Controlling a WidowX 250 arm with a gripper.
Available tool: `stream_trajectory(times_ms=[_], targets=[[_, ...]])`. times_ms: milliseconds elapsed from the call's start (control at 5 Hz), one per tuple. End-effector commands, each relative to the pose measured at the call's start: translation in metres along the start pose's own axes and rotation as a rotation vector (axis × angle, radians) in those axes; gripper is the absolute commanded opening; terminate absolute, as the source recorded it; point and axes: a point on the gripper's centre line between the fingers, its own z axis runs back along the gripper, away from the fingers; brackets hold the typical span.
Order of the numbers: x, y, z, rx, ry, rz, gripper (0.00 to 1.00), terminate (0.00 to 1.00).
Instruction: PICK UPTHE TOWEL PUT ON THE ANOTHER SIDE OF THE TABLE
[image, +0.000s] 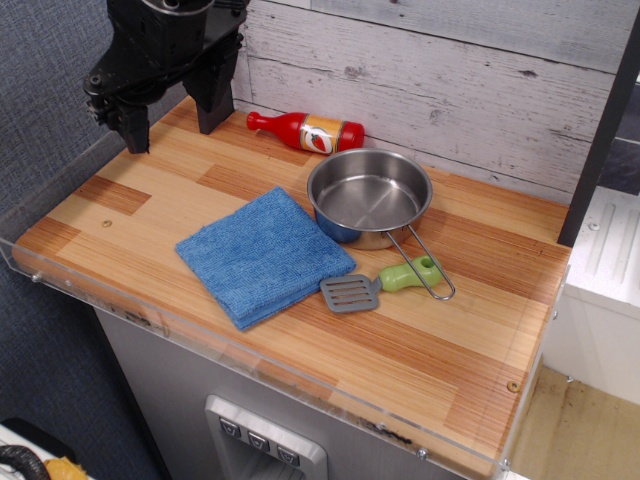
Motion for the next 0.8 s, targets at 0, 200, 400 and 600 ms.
stream_trajectory(times_ms=[0, 200, 400, 600], targets=[[0.0, 0.0, 0.0, 0.0, 0.0, 0.0, 1.0, 0.0], [0.013, 0.008, 0.007, 0.025, 0.115, 0.269, 1.0, 0.0], [0.023, 0.021, 0.011, 0.057, 0.185, 0.442, 1.0, 0.0], [0.03, 0.038, 0.007, 0.115, 0.239, 0.639, 1.0, 0.0]])
